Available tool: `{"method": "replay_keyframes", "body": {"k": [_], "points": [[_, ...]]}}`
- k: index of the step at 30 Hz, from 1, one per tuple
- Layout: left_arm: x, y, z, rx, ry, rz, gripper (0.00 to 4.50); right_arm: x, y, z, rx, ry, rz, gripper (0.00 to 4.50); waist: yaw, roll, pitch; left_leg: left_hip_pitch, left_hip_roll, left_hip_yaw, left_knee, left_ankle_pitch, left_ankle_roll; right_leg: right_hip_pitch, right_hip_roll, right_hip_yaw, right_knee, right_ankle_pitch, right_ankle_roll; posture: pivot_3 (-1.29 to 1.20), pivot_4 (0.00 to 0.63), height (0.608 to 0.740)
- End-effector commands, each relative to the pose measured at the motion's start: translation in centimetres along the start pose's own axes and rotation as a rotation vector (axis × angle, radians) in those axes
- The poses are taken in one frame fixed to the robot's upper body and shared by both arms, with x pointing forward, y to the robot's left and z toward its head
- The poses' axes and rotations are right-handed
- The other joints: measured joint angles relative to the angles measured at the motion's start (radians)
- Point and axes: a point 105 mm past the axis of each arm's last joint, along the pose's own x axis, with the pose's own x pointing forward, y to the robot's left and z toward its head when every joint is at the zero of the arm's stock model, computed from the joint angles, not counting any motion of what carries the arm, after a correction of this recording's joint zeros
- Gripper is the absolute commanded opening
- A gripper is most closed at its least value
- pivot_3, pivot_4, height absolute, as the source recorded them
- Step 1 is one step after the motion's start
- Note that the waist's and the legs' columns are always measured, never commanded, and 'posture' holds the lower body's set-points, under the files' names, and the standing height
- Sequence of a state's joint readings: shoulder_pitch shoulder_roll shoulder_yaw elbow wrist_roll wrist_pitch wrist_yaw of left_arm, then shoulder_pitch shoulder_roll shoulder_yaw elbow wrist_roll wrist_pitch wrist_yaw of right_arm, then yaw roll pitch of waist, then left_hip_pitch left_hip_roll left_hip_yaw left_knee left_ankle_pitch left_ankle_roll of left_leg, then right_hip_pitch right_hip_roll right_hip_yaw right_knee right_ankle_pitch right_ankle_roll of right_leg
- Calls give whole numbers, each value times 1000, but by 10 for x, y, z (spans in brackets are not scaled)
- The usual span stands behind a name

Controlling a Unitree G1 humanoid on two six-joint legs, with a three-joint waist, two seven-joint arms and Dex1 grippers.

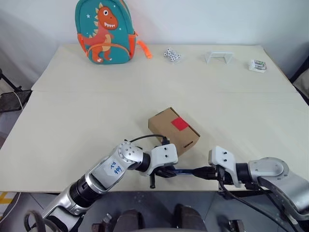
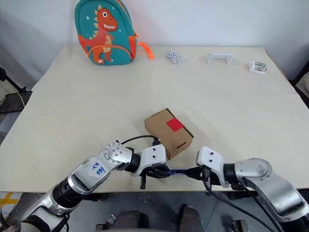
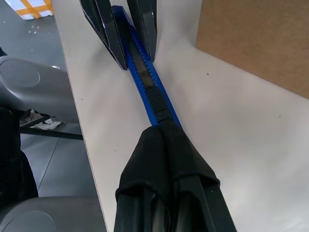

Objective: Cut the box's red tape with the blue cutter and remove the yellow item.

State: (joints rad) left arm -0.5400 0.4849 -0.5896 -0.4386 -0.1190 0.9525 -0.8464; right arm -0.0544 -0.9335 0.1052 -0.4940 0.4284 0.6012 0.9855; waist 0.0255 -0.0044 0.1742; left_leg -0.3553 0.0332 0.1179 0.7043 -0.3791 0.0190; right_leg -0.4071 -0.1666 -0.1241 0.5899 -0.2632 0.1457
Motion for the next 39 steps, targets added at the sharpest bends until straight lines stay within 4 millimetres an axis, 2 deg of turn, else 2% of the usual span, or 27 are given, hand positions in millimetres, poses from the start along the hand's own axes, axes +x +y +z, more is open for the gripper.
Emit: {"method": "replay_keyframes", "body": {"k": [1,12,20,24,29,33,35,36,39], "points": [[3,-5,-9,-27,33,-18,466,4,0,-5,23,20,11,27,0,0,0,0,0,0,0,0,0,0,0,0,0,0,0,0,150,740],[2,-4,-9,-22,39,-20,466,35,13,15,28,-27,105,27,-3,-3,-2,1,0,0,0,0,0,0,0,0,1,0,0,0,150,740],[1,-2,-10,-23,40,-15,466,43,23,21,39,-45,150,27,-3,-3,-2,1,1,0,0,0,-1,0,0,0,1,0,0,0,150,740],[1,0,-10,-14,39,-11,466,40,16,24,34,-59,120,27,-3,-3,-2,1,1,0,0,0,-1,0,0,0,1,0,0,0,150,740],[-5,1,-9,12,12,-4,466,16,15,31,51,-99,136,27,-1,-3,-2,-1,1,0,0,0,-1,-1,0,-1,1,0,0,0,150,740],[-22,-1,-7,101,-44,-9,466,-14,27,49,176,-181,207,27,-4,-2,-2,-3,1,-1,0,0,-1,-3,0,-1,0,0,0,0,150,740],[-42,-3,-8,185,-96,-18,466,-44,20,63,310,-254,177,385,-5,-1,-1,-3,2,-1,0,0,-1,-3,0,-2,1,0,0,0,150,740],[-47,-4,-9,214,-109,-22,466,-52,19,67,347,-273,171,565,-4,-1,0,-3,3,-1,0,0,-1,-4,0,-2,1,0,-1,0,150,740],[-57,-4,6,394,-224,8,466,-71,18,78,466,-320,175,1493,7,0,0,-3,4,-1,0,0,-1,-4,0,-2,0,1,-1,0,150,740]]}}
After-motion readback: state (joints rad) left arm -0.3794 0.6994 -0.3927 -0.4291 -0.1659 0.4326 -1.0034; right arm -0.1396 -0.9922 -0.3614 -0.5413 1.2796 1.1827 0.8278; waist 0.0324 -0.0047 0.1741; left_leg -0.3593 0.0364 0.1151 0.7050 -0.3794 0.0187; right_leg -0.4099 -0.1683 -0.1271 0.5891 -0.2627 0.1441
